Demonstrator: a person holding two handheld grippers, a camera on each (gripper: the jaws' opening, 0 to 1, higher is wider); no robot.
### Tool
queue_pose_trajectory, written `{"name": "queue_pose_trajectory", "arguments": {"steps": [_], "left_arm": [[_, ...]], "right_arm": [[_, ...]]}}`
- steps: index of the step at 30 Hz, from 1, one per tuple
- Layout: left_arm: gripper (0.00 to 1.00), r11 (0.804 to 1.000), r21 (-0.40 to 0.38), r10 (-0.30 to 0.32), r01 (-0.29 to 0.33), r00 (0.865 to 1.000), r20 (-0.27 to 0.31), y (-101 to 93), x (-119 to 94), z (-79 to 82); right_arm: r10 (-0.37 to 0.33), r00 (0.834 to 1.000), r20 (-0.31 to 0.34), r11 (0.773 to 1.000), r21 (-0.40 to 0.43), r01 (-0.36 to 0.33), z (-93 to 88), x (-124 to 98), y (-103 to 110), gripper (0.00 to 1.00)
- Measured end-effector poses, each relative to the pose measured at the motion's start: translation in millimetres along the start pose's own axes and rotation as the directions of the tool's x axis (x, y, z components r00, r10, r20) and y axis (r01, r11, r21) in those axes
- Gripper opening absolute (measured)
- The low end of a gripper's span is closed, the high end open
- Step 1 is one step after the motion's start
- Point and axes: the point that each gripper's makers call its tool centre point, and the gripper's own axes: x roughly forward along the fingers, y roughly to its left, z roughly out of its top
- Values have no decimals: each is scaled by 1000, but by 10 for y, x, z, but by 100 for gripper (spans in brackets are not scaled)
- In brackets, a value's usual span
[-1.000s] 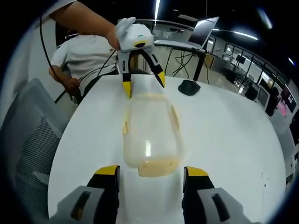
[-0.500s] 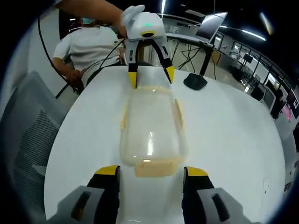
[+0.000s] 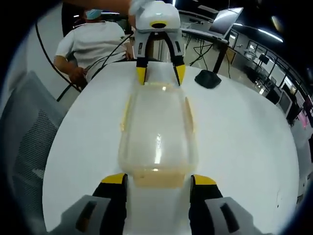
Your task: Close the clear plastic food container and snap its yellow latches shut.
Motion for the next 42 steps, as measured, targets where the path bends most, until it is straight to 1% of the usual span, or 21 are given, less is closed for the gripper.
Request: {"name": "queue_pose_trajectory", "arguments": {"steps": [2,5,7,8,14,18,24,27,30,33,35,36,39,42], "left_arm": [[41,1000,1,-22,22,1000,1,-37,4,9],[37,999,8,-37,37,999,4,-53,15,9],[37,999,5,-35,35,999,8,-40,22,22],[38,999,0,-36,36,999,9,-38,24,27],[37,999,-2,-53,53,999,9,-54,23,32],[37,998,-8,-60,60,998,13,-55,26,31],[37,998,-3,-61,61,998,7,-66,25,20],[37,998,0,-67,67,998,-5,-68,29,29],[37,998,6,-67,67,998,-22,-73,35,32],[36,998,8,-56,57,998,-33,-84,32,40],[36,999,-5,-41,41,999,-26,-76,27,31],[36,999,7,-32,32,999,-20,-78,21,33],[35,1000,-28,-13,12,1000,-26,-66,22,36],[35,999,-33,2,-3,999,-35,-48,19,49]], "right_arm": [[6,1000,7,1000,7,-6,15,1,-2,49],[14,1000,8,1000,14,-14,18,9,-6,49],[17,1000,9,1000,16,-17,21,12,-10,49],[27,1000,6,999,23,-27,16,14,5,47],[29,1000,4,999,26,-29,17,4,16,46],[31,1000,-3,999,12,-30,15,-14,-1,37],[32,999,-9,999,13,-32,13,-7,5,36],[31,999,-14,999,18,-31,16,-7,14,36],[34,998,-49,999,18,-33,25,4,12,37],[34,997,-73,999,19,-32,25,9,17,37],[32,996,-78,999,28,-29,12,8,12,36],[31,996,-80,999,28,-29,12,9,16,36],[37,996,-86,999,17,-36,0,0,18,35],[31,996,-86,999,10,-31,3,-1,-3,35]]}}
